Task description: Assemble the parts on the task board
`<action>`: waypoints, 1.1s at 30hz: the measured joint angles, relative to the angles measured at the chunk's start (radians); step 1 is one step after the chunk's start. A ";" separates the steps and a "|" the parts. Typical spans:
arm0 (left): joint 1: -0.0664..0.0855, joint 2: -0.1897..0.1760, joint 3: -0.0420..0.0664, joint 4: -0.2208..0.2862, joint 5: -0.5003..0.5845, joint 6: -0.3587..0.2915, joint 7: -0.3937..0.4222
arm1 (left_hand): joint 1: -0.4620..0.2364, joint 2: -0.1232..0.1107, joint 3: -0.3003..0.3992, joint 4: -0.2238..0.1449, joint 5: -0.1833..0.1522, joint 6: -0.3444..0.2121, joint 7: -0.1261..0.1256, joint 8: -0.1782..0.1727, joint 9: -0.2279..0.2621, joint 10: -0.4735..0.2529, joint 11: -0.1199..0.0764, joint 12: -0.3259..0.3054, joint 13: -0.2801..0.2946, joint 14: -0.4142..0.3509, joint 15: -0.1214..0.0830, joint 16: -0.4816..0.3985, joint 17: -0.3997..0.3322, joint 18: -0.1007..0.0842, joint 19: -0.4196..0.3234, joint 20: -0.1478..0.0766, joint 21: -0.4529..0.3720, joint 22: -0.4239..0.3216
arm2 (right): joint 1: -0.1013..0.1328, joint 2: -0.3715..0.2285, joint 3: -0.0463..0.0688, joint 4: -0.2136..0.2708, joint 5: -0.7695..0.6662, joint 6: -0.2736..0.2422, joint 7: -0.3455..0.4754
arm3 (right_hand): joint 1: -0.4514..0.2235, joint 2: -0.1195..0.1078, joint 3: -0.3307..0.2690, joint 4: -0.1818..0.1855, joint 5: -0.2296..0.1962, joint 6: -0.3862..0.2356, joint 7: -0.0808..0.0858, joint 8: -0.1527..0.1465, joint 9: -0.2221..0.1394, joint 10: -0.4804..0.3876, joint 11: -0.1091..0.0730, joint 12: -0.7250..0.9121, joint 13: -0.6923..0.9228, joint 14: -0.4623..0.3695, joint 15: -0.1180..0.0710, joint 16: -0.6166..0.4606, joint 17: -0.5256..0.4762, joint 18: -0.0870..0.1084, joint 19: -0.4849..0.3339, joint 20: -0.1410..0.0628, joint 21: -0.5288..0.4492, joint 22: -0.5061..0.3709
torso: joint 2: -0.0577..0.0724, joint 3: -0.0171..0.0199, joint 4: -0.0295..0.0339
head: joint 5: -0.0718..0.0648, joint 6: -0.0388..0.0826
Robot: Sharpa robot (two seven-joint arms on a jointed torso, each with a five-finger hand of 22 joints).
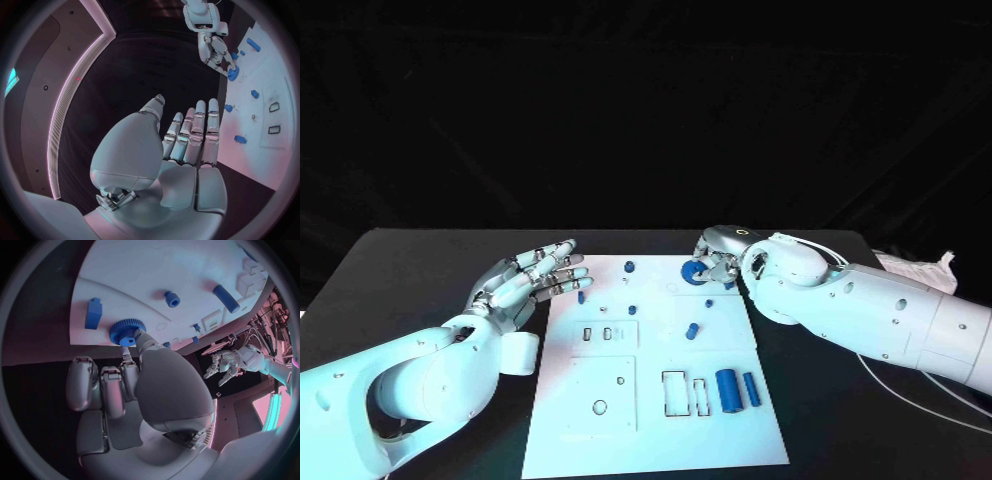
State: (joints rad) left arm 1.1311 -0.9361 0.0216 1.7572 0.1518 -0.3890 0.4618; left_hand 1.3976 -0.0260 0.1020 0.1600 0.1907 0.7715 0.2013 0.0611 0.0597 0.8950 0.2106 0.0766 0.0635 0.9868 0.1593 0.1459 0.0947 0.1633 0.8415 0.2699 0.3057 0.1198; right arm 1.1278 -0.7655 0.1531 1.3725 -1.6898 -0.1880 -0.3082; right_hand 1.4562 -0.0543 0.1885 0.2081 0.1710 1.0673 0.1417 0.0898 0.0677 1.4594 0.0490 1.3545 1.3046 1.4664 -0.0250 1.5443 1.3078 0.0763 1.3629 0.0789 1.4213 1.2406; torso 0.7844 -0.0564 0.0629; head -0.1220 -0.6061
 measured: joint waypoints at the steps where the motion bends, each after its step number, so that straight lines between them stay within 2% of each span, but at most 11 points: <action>1: 0.000 0.000 0.000 0.000 0.000 0.000 0.000 | 0.000 0.000 0.000 0.000 0.000 0.000 0.000 0.000 0.000 0.000 0.000 0.000 0.000 0.000 0.000 0.000 0.000 0.000 0.000 0.000 0.000 0.000 | -0.001 0.002 -0.001 0.002 0.000 -0.004 0.000 | -0.005 -0.003 0.005 0.000 0.010 0.000 0.000 -0.001 0.000 0.001 -0.001 0.003 -0.001 0.000 0.000 0.000 0.000 0.000 0.006 -0.001 0.000 0.005 | 0.000 0.0000 0.0001 | 0.000 0.000; 3: 0.000 0.000 0.000 0.000 0.000 0.000 0.000 | 0.000 0.000 -0.003 -0.003 0.000 0.000 0.000 0.000 0.000 0.000 0.000 0.000 0.000 0.000 0.000 0.000 0.000 0.000 0.000 0.000 0.000 0.000 | -0.004 0.006 -0.004 0.012 -0.004 -0.018 -0.001 | -0.013 -0.008 0.009 0.001 0.023 0.000 0.000 -0.001 0.000 0.007 -0.012 0.008 -0.001 0.000 0.000 0.000 0.000 0.000 0.011 0.000 0.005 0.013 | 0.000 0.0001 0.0010 | 0.000 0.002; 6: 0.000 0.000 0.000 0.000 0.000 0.000 -0.001 | 0.004 0.004 -0.001 -0.005 0.000 0.000 0.000 0.000 0.000 0.000 0.000 0.000 0.000 0.000 0.000 0.000 0.000 0.000 0.000 0.000 0.000 -0.001 | -0.008 0.014 -0.006 0.035 -0.015 -0.045 -0.003 | -0.024 -0.010 0.012 0.001 0.032 0.001 0.001 -0.002 0.000 0.008 -0.016 0.008 0.002 -0.003 -0.004 0.000 0.000 0.000 0.015 -0.004 0.008 0.020 | 0.000 0.0001 0.0020 | 0.000 0.004; 15: 0.000 0.001 0.000 -0.003 0.001 0.000 -0.001 | 0.004 0.004 0.003 -0.009 0.000 0.000 0.000 0.000 0.000 0.000 0.000 0.000 0.000 0.000 0.000 0.000 0.000 0.000 0.000 0.000 0.000 -0.001 | -0.006 0.038 -0.005 0.100 -0.073 -0.121 -0.012 | -0.029 -0.013 0.027 0.003 0.052 0.001 0.001 -0.005 0.000 0.009 -0.016 0.008 0.004 0.000 -0.008 0.000 0.000 0.000 0.018 -0.007 0.012 0.027 | 0.001 0.0003 0.0028 | 0.005 0.002; 23: 0.000 0.003 0.000 -0.003 0.001 0.000 -0.002 | 0.004 0.004 0.003 -0.009 0.000 0.000 0.000 0.000 0.000 0.000 0.000 0.000 0.000 0.000 0.000 0.000 0.000 0.000 0.000 0.000 0.000 -0.001 | -0.006 0.069 -0.007 0.136 -0.127 -0.153 -0.016 | -0.031 -0.016 0.027 0.003 0.052 0.001 0.001 -0.005 0.000 0.009 -0.016 0.008 0.004 0.000 -0.008 0.000 0.000 0.000 0.018 -0.007 0.012 0.029 | 0.002 0.0006 0.0028 | 0.018 0.000; 33: 0.000 0.006 0.000 -0.003 0.002 0.000 -0.002 | 0.005 0.005 0.005 -0.010 0.000 0.000 0.000 0.000 0.000 0.000 0.000 0.000 0.000 0.000 0.000 -0.002 0.000 0.000 0.000 0.000 0.000 -0.002 | -0.007 0.131 -0.039 0.103 -0.157 -0.152 -0.019 | -0.034 -0.019 0.027 0.003 0.052 0.002 0.000 -0.005 0.000 0.009 -0.016 0.008 0.003 0.000 -0.007 -0.001 0.000 0.000 0.018 -0.007 0.012 0.029 | 0.003 0.0008 0.0013 | 0.028 -0.003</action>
State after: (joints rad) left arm 1.1311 -0.9301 0.0216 1.7538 0.1536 -0.3891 0.4599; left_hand 1.4028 -0.0208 0.1065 0.1498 0.1907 0.7715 0.2013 0.0611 0.0597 0.8950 0.2106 0.0766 0.0635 0.9868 0.1594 0.1443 0.0947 0.1632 0.8415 0.2699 0.3057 0.1179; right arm 1.1212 -0.6343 0.1144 1.4754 -1.8469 -0.3404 -0.3274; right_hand 1.4221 -0.0729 0.2155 0.2109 0.2227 1.0689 0.1419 0.0847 0.0677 1.4679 0.0332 1.3622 1.3078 1.4666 -0.0324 1.5437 1.3074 0.0765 1.3806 0.0718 1.4328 1.2692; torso 0.7871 -0.0556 0.0642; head -0.0940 -0.6090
